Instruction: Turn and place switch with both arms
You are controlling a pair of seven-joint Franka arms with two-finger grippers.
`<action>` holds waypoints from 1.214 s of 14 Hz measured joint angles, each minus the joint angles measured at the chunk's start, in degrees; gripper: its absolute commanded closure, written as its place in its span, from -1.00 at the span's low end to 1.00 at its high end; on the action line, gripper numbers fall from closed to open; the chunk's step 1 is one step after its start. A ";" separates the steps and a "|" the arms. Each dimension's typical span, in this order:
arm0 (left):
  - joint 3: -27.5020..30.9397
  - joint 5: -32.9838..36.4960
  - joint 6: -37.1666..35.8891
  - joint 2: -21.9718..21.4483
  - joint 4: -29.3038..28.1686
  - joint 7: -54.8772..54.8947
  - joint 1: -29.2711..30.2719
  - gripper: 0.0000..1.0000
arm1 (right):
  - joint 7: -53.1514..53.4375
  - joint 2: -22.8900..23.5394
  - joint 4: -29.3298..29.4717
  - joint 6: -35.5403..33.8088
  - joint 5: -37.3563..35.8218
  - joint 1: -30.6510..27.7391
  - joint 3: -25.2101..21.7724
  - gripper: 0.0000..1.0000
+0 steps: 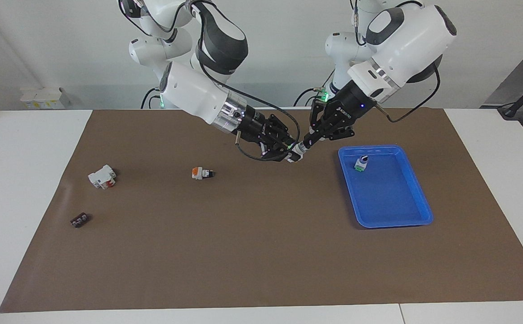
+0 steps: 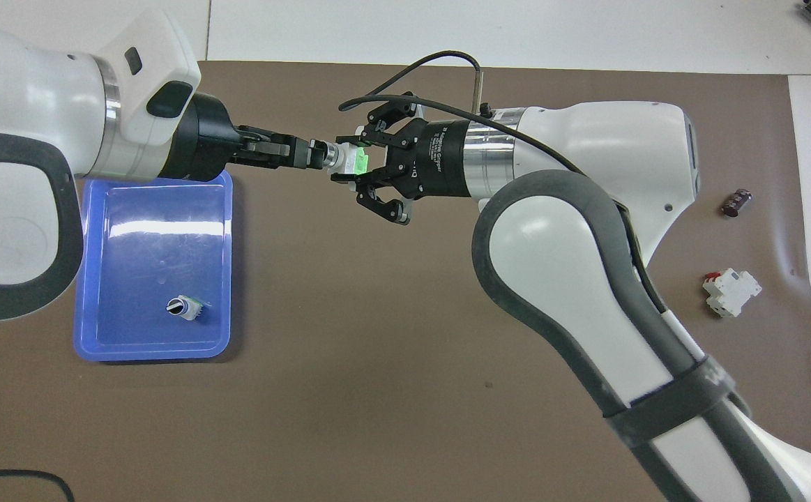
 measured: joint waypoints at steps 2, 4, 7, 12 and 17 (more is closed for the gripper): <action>0.28 0.03 -1.06 -0.30 0.00 7.32 0.07 1.00 | 0.00 -0.16 -0.01 -0.50 0.00 0.03 0.11 1.00; 0.54 0.03 -2.16 -0.51 0.00 13.34 0.15 1.00 | 0.00 -0.24 -0.01 -1.12 0.00 0.04 0.23 1.00; 0.66 0.06 -2.56 -0.55 0.02 16.82 0.16 1.00 | -0.01 -0.26 -0.03 -1.26 0.00 0.05 0.28 1.00; 0.66 0.34 -3.10 -0.55 0.74 22.09 0.16 1.00 | -0.01 -0.63 -0.02 -1.28 0.00 0.04 0.28 1.00; 0.54 2.08 -3.54 -0.58 1.17 36.29 0.13 1.00 | -0.01 -0.66 -0.03 -1.28 0.00 0.11 0.45 1.00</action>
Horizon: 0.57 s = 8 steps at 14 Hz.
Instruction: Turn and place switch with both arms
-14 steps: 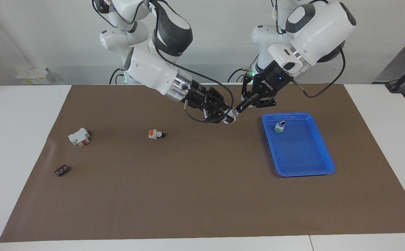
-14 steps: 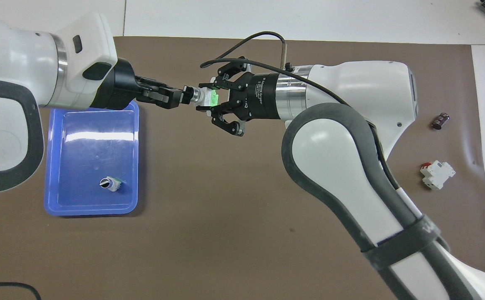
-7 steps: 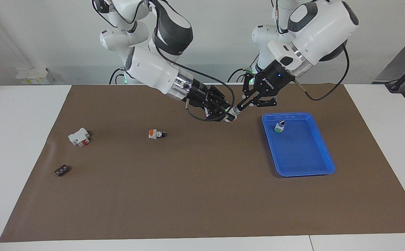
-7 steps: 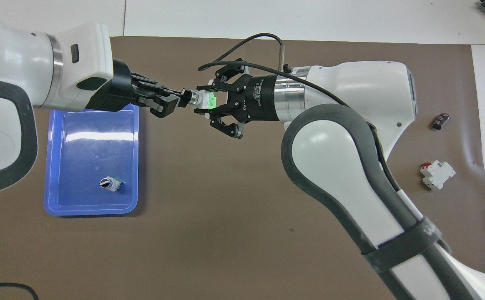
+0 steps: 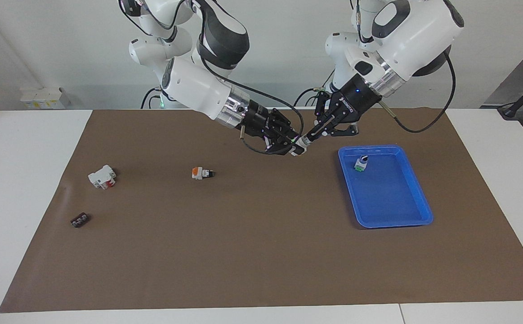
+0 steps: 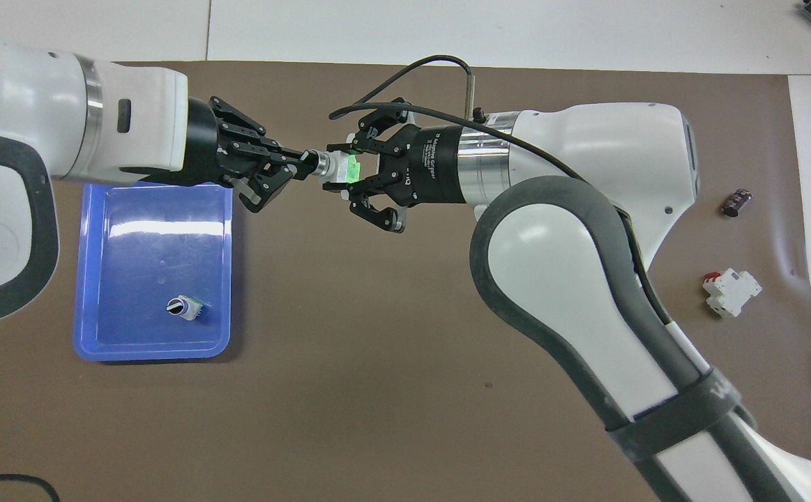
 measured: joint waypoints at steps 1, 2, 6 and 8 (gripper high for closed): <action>-0.01 0.19 -0.09 -0.02 0.05 0.78 0.00 1.00 | 0.00 0.00 0.00 0.00 0.00 0.01 0.03 1.00; -0.01 0.29 -0.12 -0.05 0.05 1.33 0.00 1.00 | 0.00 0.00 0.00 0.00 0.00 0.01 0.05 1.00; -0.05 0.72 -0.19 -0.21 0.05 2.47 -0.01 1.00 | 0.00 -0.03 0.02 0.00 0.00 0.03 0.12 1.00; -0.10 1.13 -0.22 -0.35 0.05 3.58 -0.02 1.00 | 0.00 -0.06 0.05 0.00 0.00 0.05 0.18 1.00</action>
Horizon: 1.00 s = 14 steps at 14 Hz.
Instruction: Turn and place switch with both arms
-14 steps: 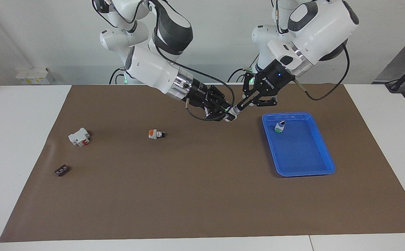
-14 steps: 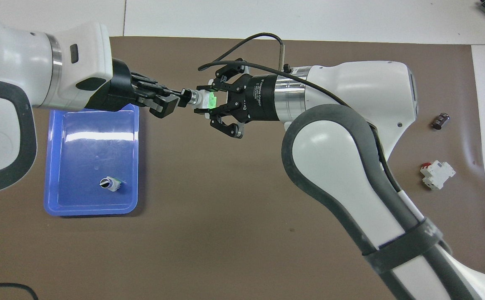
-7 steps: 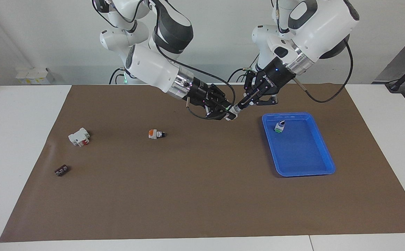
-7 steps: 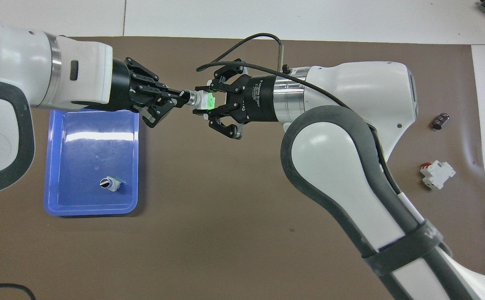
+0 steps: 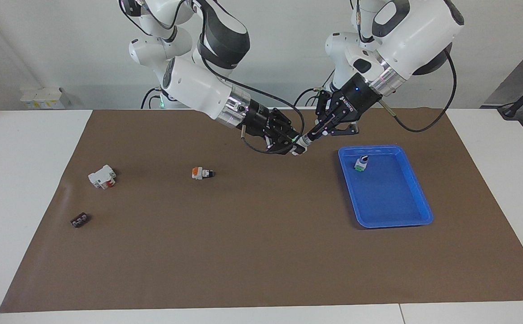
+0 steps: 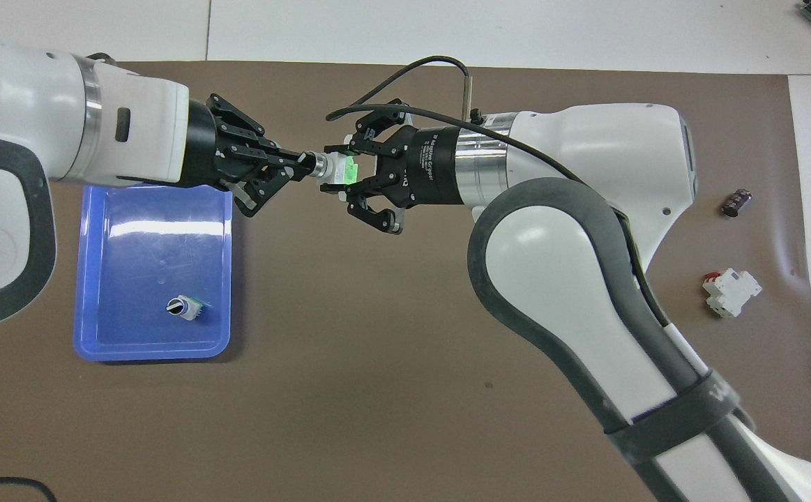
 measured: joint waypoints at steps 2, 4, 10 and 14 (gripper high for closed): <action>0.00 0.07 -0.02 -0.03 0.00 0.44 0.00 1.00 | 0.00 -0.01 0.00 0.00 0.00 0.00 0.02 1.00; 0.00 0.09 -0.03 -0.04 0.00 0.58 0.00 1.00 | 0.00 -0.01 0.00 0.00 0.00 0.01 0.02 1.00; 0.02 0.11 -0.08 -0.05 0.00 0.65 0.00 1.00 | 0.00 -0.01 -0.01 0.00 0.00 0.02 0.03 1.00; 0.12 0.11 -0.51 -0.15 0.00 0.64 0.11 1.00 | 0.00 -0.01 0.00 0.06 0.00 0.17 0.06 1.00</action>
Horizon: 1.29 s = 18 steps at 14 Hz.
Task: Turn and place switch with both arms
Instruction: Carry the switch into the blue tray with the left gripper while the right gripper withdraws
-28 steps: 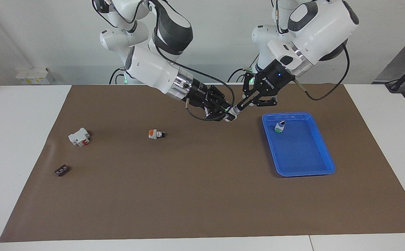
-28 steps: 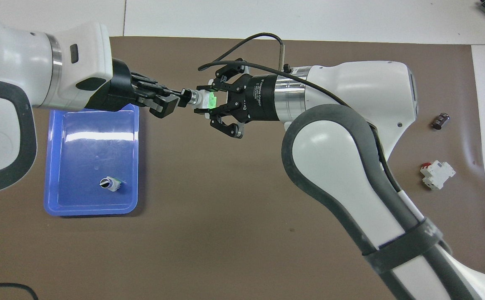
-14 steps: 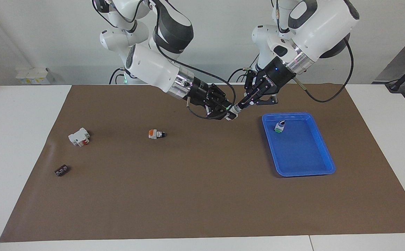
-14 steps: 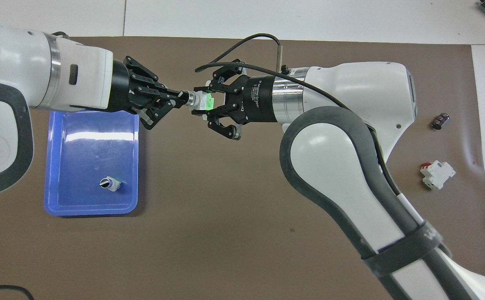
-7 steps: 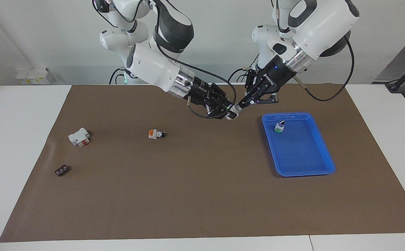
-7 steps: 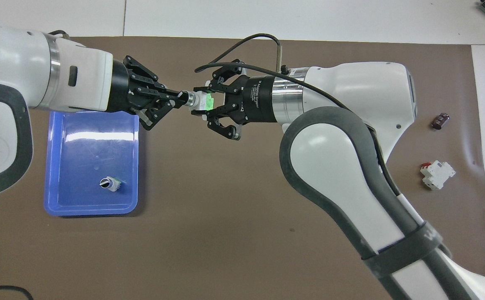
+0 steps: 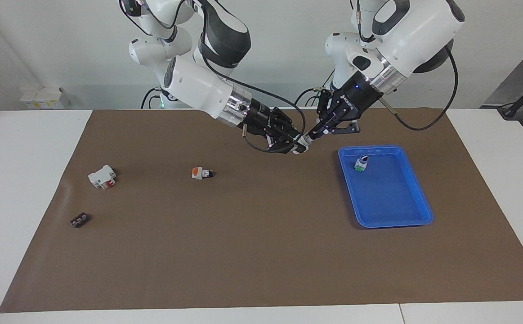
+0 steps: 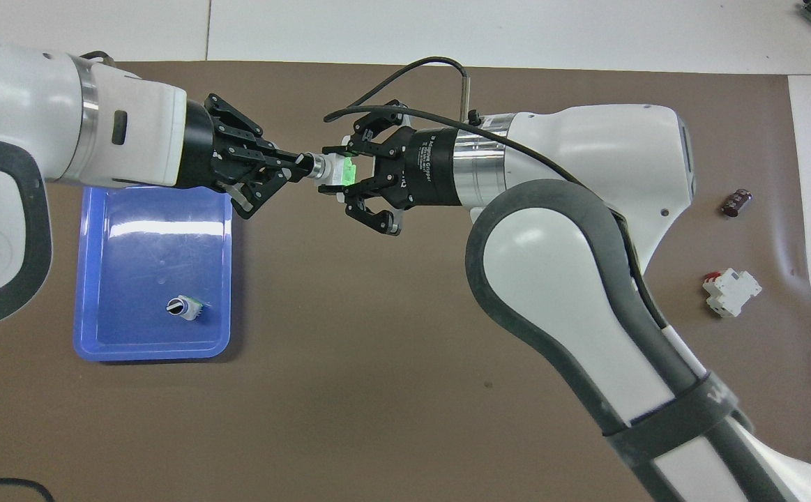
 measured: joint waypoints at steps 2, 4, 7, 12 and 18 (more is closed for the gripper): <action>0.04 0.00 -0.15 -0.03 0.00 0.00 0.02 1.00 | 0.00 0.00 0.00 0.00 0.00 0.04 0.01 1.00; 0.04 0.00 -0.17 -0.03 0.00 0.00 0.02 1.00 | 0.00 0.00 0.00 0.00 0.00 0.05 0.01 -0.38; 0.16 0.19 -0.71 -0.39 -0.01 0.07 0.09 1.00 | -0.04 -0.09 0.00 0.01 -2.94 -0.09 -0.20 -0.99; 0.74 1.12 -1.40 -1.59 -1.40 0.40 0.41 1.00 | -4.65 -4.38 -1.12 -3.68 -9.37 -2.00 -0.96 -0.99; 1.24 14.98 1.72 -5.84 -11.95 -4.00 1.37 1.00 | -17.23 -10.74 -4.45 -4.92 -34.06 -4.38 -1.11 -0.99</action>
